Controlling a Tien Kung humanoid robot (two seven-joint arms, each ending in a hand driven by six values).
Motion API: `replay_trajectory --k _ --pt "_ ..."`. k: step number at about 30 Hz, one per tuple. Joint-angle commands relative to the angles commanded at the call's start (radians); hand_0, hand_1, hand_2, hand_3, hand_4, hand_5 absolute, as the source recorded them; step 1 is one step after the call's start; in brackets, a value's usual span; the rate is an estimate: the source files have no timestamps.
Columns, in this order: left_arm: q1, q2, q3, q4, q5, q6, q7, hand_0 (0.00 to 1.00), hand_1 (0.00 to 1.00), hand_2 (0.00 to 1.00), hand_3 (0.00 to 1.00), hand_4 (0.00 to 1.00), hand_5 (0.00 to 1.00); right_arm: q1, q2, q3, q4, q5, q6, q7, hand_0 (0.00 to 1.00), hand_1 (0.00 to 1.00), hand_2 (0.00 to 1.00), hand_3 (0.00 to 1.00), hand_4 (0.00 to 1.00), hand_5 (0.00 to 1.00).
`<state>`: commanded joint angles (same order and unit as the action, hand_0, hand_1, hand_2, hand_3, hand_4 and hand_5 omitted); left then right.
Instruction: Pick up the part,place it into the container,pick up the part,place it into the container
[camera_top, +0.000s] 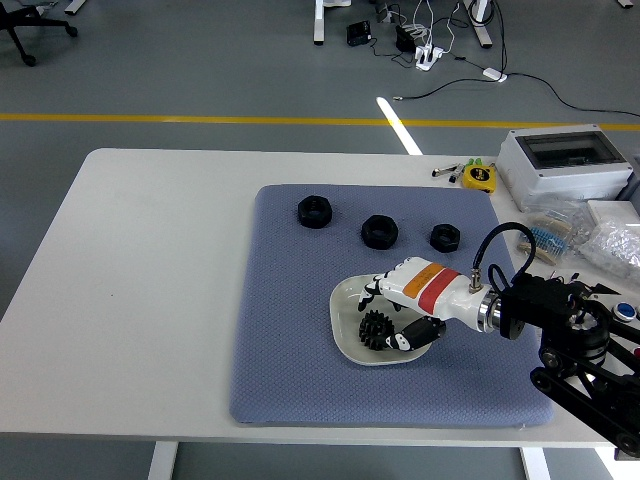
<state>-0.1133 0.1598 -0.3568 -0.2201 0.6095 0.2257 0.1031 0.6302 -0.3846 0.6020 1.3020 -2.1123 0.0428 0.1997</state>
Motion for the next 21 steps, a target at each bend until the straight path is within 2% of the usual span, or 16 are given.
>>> replay_trajectory --k 15,19,21 --pt "-0.001 0.001 -0.001 0.0 0.006 -0.001 0.001 0.705 0.635 0.714 0.618 0.713 0.68 -0.015 -0.021 0.068 0.044 0.027 -0.003 0.001 0.233 0.428 0.715 0.718 0.806 0.298" --pt "-0.004 0.001 0.004 0.0 -0.002 0.001 -0.003 0.704 0.636 0.713 0.618 0.713 0.681 -0.029 -0.029 0.106 0.053 0.095 -0.05 0.001 0.229 0.43 0.719 0.706 0.793 0.308" --pt "-0.006 0.0 0.005 0.0 -0.004 0.001 -0.004 0.704 0.636 0.713 0.618 0.713 0.681 -0.037 -0.032 0.124 0.05 0.16 -0.094 -0.001 0.229 0.43 0.719 0.706 0.793 0.308"
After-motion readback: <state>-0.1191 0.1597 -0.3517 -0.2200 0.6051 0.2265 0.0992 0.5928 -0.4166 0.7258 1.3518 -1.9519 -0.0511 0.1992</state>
